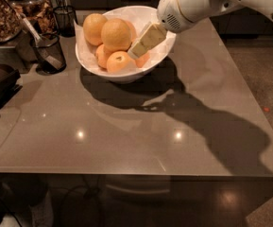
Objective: Pick orange from white bowl
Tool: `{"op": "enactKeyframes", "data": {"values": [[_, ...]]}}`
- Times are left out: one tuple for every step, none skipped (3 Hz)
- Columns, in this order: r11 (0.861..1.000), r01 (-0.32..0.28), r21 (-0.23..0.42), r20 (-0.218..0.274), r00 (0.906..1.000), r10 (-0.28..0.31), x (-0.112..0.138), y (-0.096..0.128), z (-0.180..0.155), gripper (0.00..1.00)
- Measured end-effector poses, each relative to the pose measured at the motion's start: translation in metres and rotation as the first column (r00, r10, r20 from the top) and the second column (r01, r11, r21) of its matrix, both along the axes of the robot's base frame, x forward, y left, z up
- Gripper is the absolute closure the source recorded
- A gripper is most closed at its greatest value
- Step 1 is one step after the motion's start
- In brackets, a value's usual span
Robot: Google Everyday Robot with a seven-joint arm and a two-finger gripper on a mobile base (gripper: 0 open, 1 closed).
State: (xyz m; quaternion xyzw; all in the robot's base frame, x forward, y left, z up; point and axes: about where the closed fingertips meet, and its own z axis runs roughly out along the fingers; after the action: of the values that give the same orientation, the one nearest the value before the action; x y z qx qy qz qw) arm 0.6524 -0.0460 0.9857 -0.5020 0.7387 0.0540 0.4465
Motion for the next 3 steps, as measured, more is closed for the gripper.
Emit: {"op": "enactKeyframes", "data": {"values": [[0.999, -0.034, 0.015, -0.017, 0.9993, 0.035, 0.006, 0.01, -0.008, 0.0], [0.996, -0.093, 0.011, -0.038, 0.9949, 0.093, 0.012, 0.025, -0.018, 0.0], [0.991, -0.13, 0.014, -0.051, 0.9902, 0.13, 0.02, 0.035, -0.024, 0.0]]}}
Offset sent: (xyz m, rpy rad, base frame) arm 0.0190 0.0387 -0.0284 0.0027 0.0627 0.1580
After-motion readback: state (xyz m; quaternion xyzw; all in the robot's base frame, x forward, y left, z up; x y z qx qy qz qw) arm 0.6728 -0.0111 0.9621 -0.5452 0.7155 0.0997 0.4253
